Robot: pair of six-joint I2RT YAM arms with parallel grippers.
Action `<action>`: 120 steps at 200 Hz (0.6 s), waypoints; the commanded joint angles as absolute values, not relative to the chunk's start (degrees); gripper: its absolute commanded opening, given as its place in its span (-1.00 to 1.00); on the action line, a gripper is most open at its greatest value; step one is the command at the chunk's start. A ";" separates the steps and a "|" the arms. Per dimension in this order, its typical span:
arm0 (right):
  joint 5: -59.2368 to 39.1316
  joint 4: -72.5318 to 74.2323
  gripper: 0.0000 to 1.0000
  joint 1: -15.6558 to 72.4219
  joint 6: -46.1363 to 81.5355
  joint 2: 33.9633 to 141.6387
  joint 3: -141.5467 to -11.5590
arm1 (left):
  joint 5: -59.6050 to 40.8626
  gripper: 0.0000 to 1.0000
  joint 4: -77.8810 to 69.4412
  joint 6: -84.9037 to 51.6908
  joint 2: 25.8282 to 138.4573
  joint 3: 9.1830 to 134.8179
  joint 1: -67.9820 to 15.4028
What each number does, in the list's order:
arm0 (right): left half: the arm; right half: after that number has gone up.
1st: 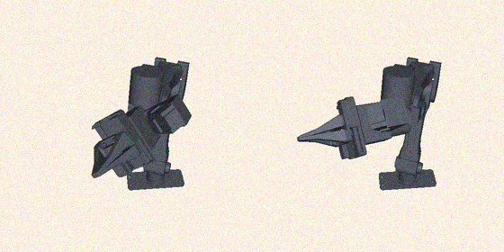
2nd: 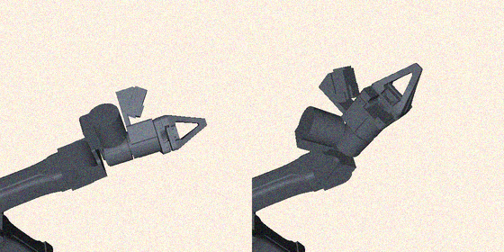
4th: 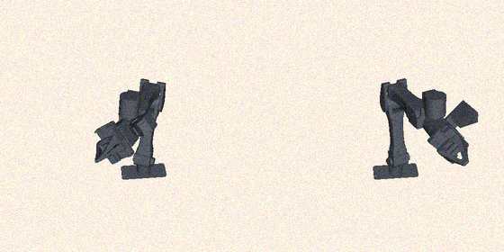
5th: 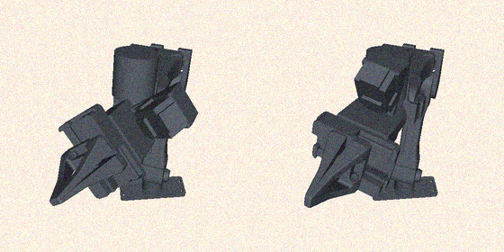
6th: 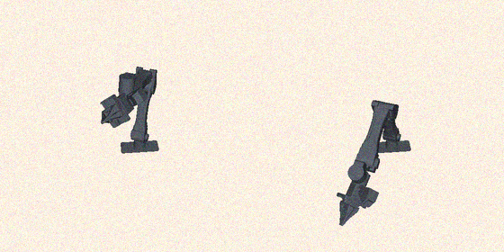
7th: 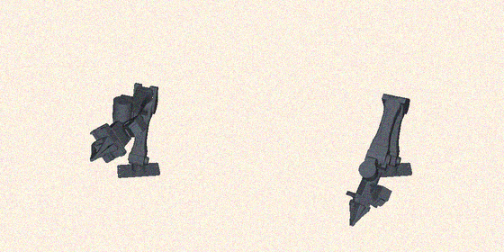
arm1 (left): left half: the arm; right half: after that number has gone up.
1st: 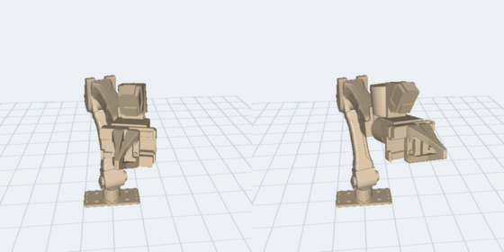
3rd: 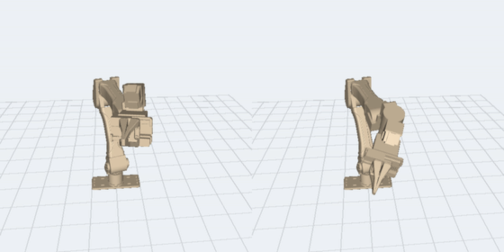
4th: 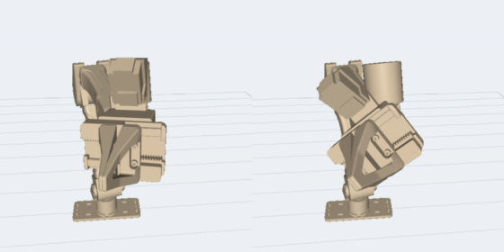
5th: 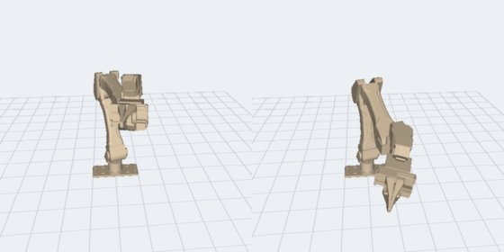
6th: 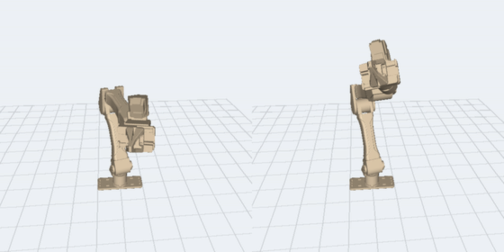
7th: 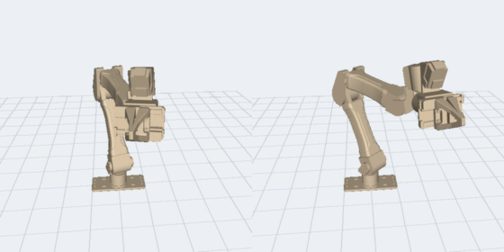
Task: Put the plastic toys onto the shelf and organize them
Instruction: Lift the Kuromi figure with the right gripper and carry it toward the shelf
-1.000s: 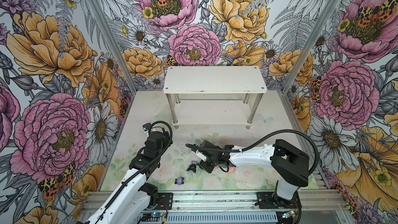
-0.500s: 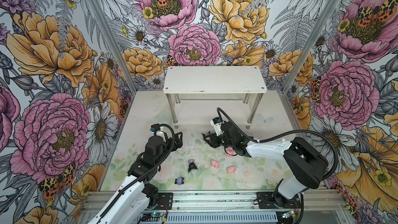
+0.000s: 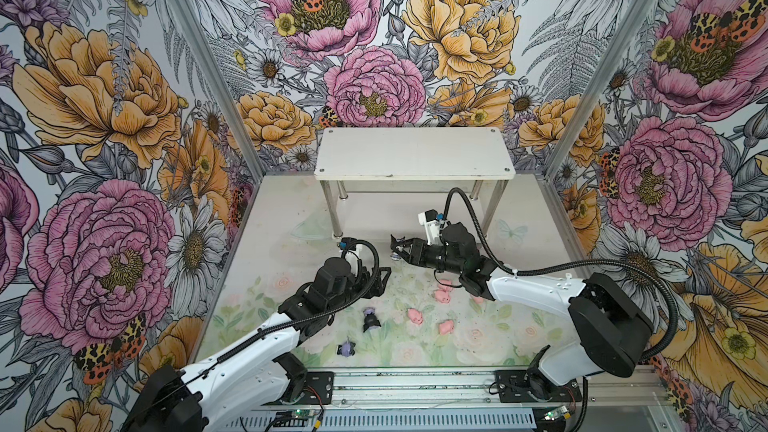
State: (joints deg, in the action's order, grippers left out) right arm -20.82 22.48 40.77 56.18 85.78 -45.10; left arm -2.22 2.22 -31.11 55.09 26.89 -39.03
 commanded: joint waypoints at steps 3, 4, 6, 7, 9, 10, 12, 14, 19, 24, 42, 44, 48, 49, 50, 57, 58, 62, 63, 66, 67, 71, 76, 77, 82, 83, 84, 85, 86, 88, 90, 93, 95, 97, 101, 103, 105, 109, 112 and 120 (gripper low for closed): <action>-20.83 24.41 -1.00 40.43 59.42 83.51 -44.28 | -5.92 0.66 -3.00 -28.83 58.23 30.73 -39.67; -20.78 24.42 -1.00 40.43 59.46 83.50 -44.24 | -5.99 0.66 -3.04 -28.79 58.34 30.83 -39.70; -20.71 24.47 -1.00 40.43 59.62 83.54 -44.17 | -6.13 0.65 -3.18 -28.71 58.55 31.02 -39.72; -20.68 24.45 -1.00 40.43 59.65 83.56 -44.15 | -6.19 0.65 -3.21 -28.68 58.72 31.16 -39.72; -20.73 24.48 -1.00 40.43 59.76 83.51 -44.13 | -6.36 0.65 -3.33 -28.66 58.95 31.39 -39.79; -20.69 24.50 -1.00 40.43 59.85 83.46 -44.08 | -6.34 0.65 -3.34 -28.66 59.10 31.47 -39.80; -20.71 24.56 -1.00 40.43 59.96 83.49 -44.05 | -6.38 0.65 -3.45 -28.57 59.31 31.64 -40.01; -20.73 24.64 -1.00 40.47 60.01 83.52 -44.06 | -6.45 0.64 -3.50 -28.50 59.50 31.82 -40.04; -20.66 24.69 -1.00 40.44 60.24 83.55 -43.99 | -6.58 0.64 -3.68 -28.46 59.86 32.21 -40.26; -20.72 24.88 -1.00 40.43 60.37 83.62 -43.88 | -6.74 0.64 -4.06 -28.40 60.17 32.46 -40.41; -20.66 26.03 -1.00 40.43 61.39 84.23 -43.73 | -7.26 0.63 -5.65 -28.64 61.00 32.85 -40.87; -20.74 26.19 -1.00 40.43 61.47 84.32 -43.69 | -7.35 0.64 -5.81 -28.65 61.09 32.86 -40.91; -20.81 26.54 -1.00 40.45 61.74 84.49 -43.71 | -7.32 0.64 -5.96 -28.72 61.29 32.91 -40.98; -20.91 26.63 -1.00 40.48 61.81 84.52 -43.70 | -7.31 0.64 -6.06 -28.73 61.32 32.94 -40.97; -20.96 26.76 -1.00 40.46 61.89 84.58 -43.69 | -7.35 0.64 -6.06 -28.74 61.38 32.95 -40.96; -21.27 27.56 -1.00 40.43 62.50 84.95 -43.71 | -7.18 0.64 -6.36 -28.72 61.74 33.04 -41.09; -21.36 27.67 -1.00 40.47 62.63 84.97 -43.74 | -7.20 0.64 -6.39 -28.69 61.81 33.09 -41.07; -21.60 28.31 -1.00 40.44 63.02 85.12 -43.66 | -7.17 0.63 -6.56 -28.65 62.07 33.18 -41.12; -21.61 28.48 -1.00 40.44 63.15 85.14 -43.63 | -7.19 0.63 -6.62 -28.65 62.11 33.20 -41.08; -21.76 28.96 -1.00 40.46 63.42 85.31 -43.57 | -7.14 0.63 -6.67 -28.56 62.33 33.26 -41.08; -21.82 29.03 -1.00 40.45 63.53 85.32 -43.54 | -7.13 0.62 -6.76 -28.56 62.41 33.29 -41.11; -22.10 29.57 -1.00 40.47 63.96 85.53 -43.53 | -7.04 0.59 -6.83 -28.49 62.75 33.37 -41.05; -22.48 30.06 -1.00 40.48 64.50 85.68 -43.54 | -6.89 0.56 -6.90 -28.43 63.04 33.56 -41.09; -22.58 30.14 -1.00 40.45 64.55 85.69 -43.57 | -6.87 0.55 -6.88 -28.41 63.16 33.61 -41.11; -22.91 30.50 -1.00 40.47 64.96 85.92 -43.60 | -6.72 0.51 -6.90 -28.24 63.54 33.91 -41.12; -23.01 30.59 -1.00 40.49 65.05 85.94 -43.64 | -6.66 0.51 -6.92 -28.18 63.59 33.96 -41.13; -23.02 30.68 -1.00 40.50 65.17 85.95 -43.62 | -6.67 0.50 -6.93 -28.15 63.65 33.99 -41.04; -23.07 30.76 -1.00 40.47 65.28 86.00 -43.61 | -6.59 0.49 -6.89 -28.10 63.78 34.04 -41.04; -23.18 30.85 -1.00 40.45 65.34 85.98 -43.64 | -6.59 0.49 -6.87 -28.15 63.84 34.16 -41.09; -23.29 30.96 -1.00 40.50 65.53 86.05 -43.63 | -6.46 0.47 -6.86 -28.09 63.97 34.23 -40.95; -23.36 31.18 -1.00 40.51 65.69 86.09 -43.60 | -6.43 0.45 -6.83 -28.05 64.07 34.37 -40.98; -23.50 31.46 -1.00 40.51 65.93 86.18 -43.53 | -6.34 0.40 -6.74 -28.04 64.36 34.55 -40.94; -23.65 31.64 -1.00 40.51 66.08 86.21 -43.47 | -6.35 0.38 -6.70 -27.91 64.41 34.68 -40.95; -23.75 31.75 -1.00 40.52 66.16 86.22 -43.43 | -6.29 0.33 -6.62 -27.81 64.64 34.82 -40.96; -23.79 31.94 -1.00 40.51 66.34 86.17 -43.37 | -6.24 0.25 -6.54 -27.63 64.89 35.14 -40.93; -23.81 32.02 -1.00 40.51 66.44 86.12 -43.41 | -6.24 0.21 -6.49 -27.50 64.98 35.26 -40.84; -23.82 32.04 -1.00 40.52 66.49 86.06 -43.42 | -6.24 0.18 -6.37 -27.42 65.09 35.42 -40.80; -24.01 32.01 -1.00 40.54 66.49 86.08 -43.46 | -6.24 0.10 -6.26 -27.30 65.21 35.69 -40.72; -24.00 32.00 -1.00 40.50 66.54 86.05 -43.43 | -6.28 0.05 -6.18 -27.21 65.35 35.93 -40.67; -24.12 31.79 -1.00 40.56 66.55 85.79 -43.34 | -6.33 -0.03 -5.85 -27.07 65.45 36.38 -40.42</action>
State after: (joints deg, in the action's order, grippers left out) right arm -22.57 27.97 40.77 64.84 85.97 -43.55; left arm -5.82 -4.51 -28.47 65.04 33.74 -40.75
